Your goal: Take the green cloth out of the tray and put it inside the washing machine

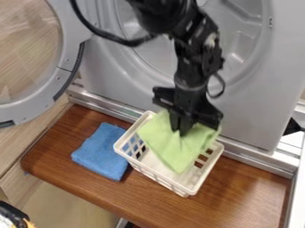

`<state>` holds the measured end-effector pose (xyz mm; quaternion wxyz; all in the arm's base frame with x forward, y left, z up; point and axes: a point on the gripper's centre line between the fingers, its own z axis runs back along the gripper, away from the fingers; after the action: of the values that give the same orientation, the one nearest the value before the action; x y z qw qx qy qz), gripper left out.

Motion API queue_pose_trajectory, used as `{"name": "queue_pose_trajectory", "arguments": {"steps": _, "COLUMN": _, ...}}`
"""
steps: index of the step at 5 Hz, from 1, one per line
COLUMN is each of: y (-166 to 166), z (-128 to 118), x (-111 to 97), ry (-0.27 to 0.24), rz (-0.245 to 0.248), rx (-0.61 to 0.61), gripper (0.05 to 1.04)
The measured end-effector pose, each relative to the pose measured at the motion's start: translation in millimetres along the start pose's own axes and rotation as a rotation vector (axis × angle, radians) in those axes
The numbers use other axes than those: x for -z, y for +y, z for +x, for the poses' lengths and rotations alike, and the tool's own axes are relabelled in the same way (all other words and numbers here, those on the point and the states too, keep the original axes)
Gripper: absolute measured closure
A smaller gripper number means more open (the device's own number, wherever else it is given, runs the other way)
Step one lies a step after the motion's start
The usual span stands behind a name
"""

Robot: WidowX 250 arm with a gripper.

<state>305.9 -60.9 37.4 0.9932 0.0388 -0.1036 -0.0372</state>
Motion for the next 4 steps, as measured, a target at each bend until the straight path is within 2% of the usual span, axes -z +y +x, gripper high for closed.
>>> {"name": "queue_pose_trajectory", "arguments": {"steps": 1, "y": 6.9, "z": 4.3, "x": -21.1, "ry": -0.042, "rz": 0.027, "rx": -0.025, "gripper": 1.025}}
{"name": "queue_pose_trajectory", "arguments": {"steps": 2, "y": 19.6, "z": 9.6, "x": -32.7, "ry": -0.081, "rz": 0.037, "rx": -0.049, "gripper": 1.025}}
{"name": "queue_pose_trajectory", "arguments": {"steps": 4, "y": 37.6, "z": 57.4, "x": -40.4, "ry": -0.246, "rz": 0.069, "rx": -0.039, "gripper": 1.025}}
